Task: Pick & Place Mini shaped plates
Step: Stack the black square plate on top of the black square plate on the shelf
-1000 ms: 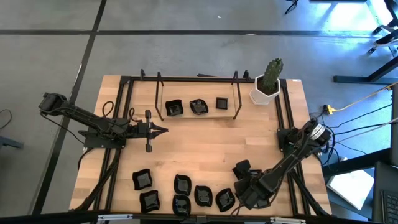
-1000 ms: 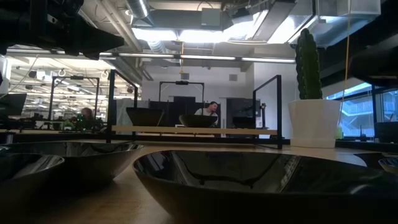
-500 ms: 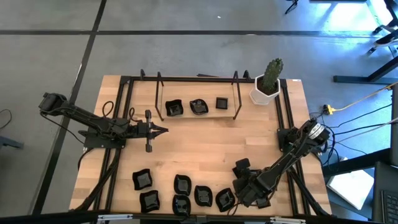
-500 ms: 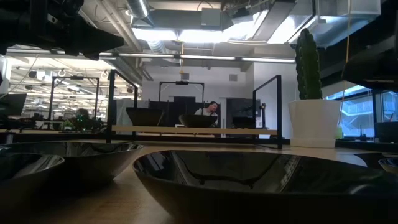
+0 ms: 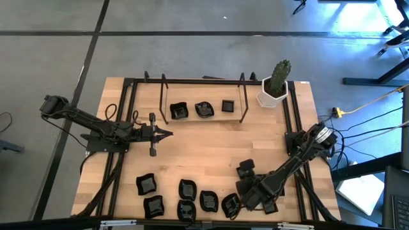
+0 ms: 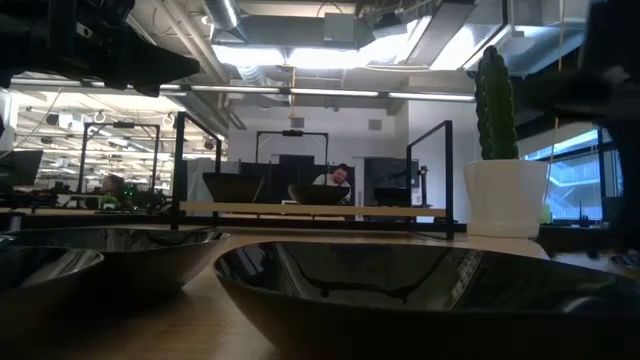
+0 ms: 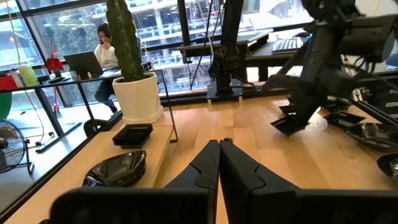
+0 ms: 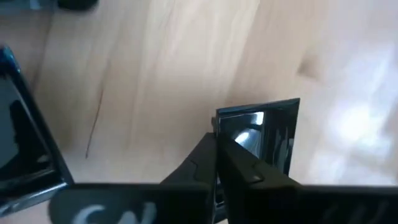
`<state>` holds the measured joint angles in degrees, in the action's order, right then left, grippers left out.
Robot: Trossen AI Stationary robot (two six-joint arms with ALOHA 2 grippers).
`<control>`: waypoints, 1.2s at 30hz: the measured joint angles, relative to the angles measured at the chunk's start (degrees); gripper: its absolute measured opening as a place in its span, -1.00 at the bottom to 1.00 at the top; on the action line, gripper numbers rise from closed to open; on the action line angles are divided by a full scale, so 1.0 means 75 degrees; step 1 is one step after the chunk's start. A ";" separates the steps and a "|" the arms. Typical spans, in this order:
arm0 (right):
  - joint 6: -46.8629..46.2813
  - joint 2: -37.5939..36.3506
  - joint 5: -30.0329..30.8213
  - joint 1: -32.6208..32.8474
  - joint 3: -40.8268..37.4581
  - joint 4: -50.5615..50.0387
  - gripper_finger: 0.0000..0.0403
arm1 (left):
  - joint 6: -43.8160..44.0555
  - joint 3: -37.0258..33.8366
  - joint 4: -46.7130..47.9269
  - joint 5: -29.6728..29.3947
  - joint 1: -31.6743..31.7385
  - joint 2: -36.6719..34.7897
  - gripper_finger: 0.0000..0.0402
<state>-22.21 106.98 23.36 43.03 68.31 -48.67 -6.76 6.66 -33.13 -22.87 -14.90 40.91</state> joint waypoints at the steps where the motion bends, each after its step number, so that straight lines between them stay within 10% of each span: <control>1: 0.0037 0.0002 0.0077 0.0000 0.0139 -0.0118 -0.92 | 0.0003 0.0000 -0.0001 0.0000 -0.0003 0.0001 -0.96; 13: 0.1044 -0.1504 0.1395 0.0030 0.0468 -0.0493 -0.96 | 0.0003 0.0000 0.0104 0.0003 -0.0002 0.0000 -0.96; 27: 0.2415 -0.6986 0.1958 0.0231 -0.4114 0.4320 -0.97 | 0.0000 0.0000 0.0111 -0.0001 0.0000 0.0000 -0.96; 36: 0.1967 -0.8670 0.2407 -0.0162 -0.5535 0.4615 -0.98 | 0.0000 0.0000 0.0111 -0.0198 0.0000 0.0001 -0.98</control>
<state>-7.45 41.96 41.41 41.81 26.80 -14.06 -6.76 6.66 -32.29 -24.36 -14.90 40.91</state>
